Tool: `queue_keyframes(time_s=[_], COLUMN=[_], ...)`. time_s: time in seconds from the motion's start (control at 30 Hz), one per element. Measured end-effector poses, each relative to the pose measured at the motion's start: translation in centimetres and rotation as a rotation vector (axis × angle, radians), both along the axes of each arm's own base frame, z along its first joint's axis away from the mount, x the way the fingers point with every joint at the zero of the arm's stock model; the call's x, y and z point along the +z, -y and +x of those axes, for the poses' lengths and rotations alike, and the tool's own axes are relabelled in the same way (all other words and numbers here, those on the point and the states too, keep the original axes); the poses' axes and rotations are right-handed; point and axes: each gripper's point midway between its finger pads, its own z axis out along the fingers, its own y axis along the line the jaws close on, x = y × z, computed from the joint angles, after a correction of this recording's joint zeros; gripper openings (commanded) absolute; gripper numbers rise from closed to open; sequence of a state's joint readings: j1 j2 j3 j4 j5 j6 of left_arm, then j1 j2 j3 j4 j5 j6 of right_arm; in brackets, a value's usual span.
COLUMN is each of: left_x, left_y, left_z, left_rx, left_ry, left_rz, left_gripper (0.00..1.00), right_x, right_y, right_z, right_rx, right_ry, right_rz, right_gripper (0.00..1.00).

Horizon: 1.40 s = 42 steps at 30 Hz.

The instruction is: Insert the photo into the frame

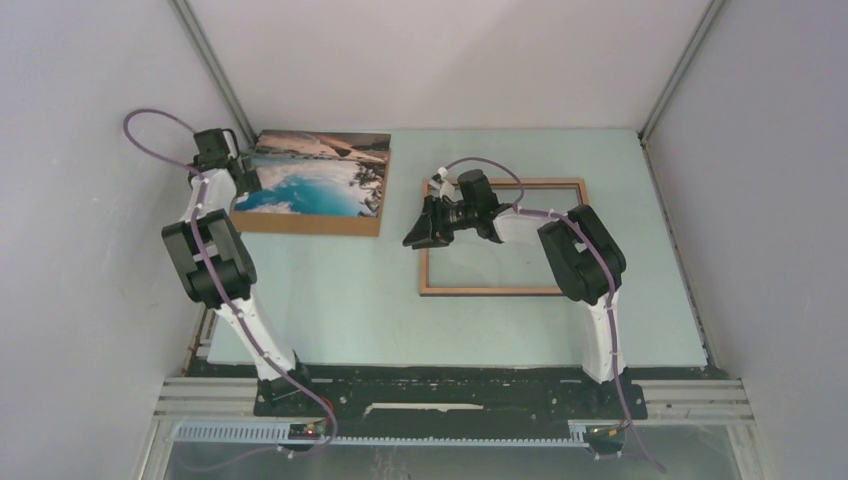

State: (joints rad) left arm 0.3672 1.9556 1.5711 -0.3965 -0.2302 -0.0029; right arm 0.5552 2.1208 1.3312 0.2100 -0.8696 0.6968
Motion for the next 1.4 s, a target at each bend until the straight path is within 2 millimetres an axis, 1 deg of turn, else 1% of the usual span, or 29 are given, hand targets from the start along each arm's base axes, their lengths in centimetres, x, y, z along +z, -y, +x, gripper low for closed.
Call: queue_keyframes(time_s=[0.17, 0.3, 0.4, 0.57, 0.7, 0.77, 0.87, 0.93, 1.0, 1.13, 1.23, 1.4], left_x=[-1.3, -2.0, -2.2, -2.8, -3.7, -4.2, -5.1, -5.9, -6.7, -8.0, -8.1, -8.0], left_y=[-1.4, -2.7, -3.6, -3.1, -2.8, -2.6, -2.5, -2.5, -2.7, -2.9, -2.8, -2.7], left_z=[1.7, 2.3, 2.8, 3.7, 4.8, 5.0, 5.0, 4.9, 4.7, 4.3, 4.2, 4.3], left_rx=[-0.085, -0.128, -0.160, -0.238, -0.272, -0.283, -0.285, -0.282, -0.272, -0.256, -0.249, -0.215], left_ry=[-0.063, -0.083, -0.094, -0.107, -0.109, -0.110, -0.126, -0.142, -0.165, -0.196, -0.203, -0.197], left_rz=[0.005, -0.031, -0.050, -0.097, -0.131, -0.147, -0.163, -0.169, -0.166, -0.167, -0.178, -0.192], left_gripper=[0.99, 0.99, 0.99, 0.99, 0.98, 0.98, 0.96, 0.89, 0.90, 0.87, 0.85, 0.85], right_x=[0.6, 0.9, 1.3, 1.9, 2.3, 2.5, 2.7, 2.8, 2.9, 2.9, 2.8, 2.6], right_y=[-0.1, -0.2, -0.2, 0.0, 0.0, 0.0, 0.0, 0.0, -0.1, -0.1, -0.1, -0.1], right_z=[0.0, -0.3, -0.3, -0.2, -0.2, -0.2, -0.1, -0.1, -0.1, -0.1, -0.2, -0.2], right_rx=[0.013, 0.022, 0.025, 0.026, 0.031, 0.032, 0.032, 0.033, 0.035, 0.037, 0.040, 0.044], right_ry=[0.007, -0.005, -0.008, -0.017, -0.022, -0.020, -0.018, -0.017, -0.019, -0.021, -0.027, -0.040], right_rz=[0.032, 0.052, 0.072, 0.113, 0.131, 0.138, 0.146, 0.150, 0.154, 0.159, 0.162, 0.165], right_gripper=[0.56, 0.56, 0.55, 0.55, 0.55, 0.55, 0.55, 0.55, 0.55, 0.55, 0.55, 0.56])
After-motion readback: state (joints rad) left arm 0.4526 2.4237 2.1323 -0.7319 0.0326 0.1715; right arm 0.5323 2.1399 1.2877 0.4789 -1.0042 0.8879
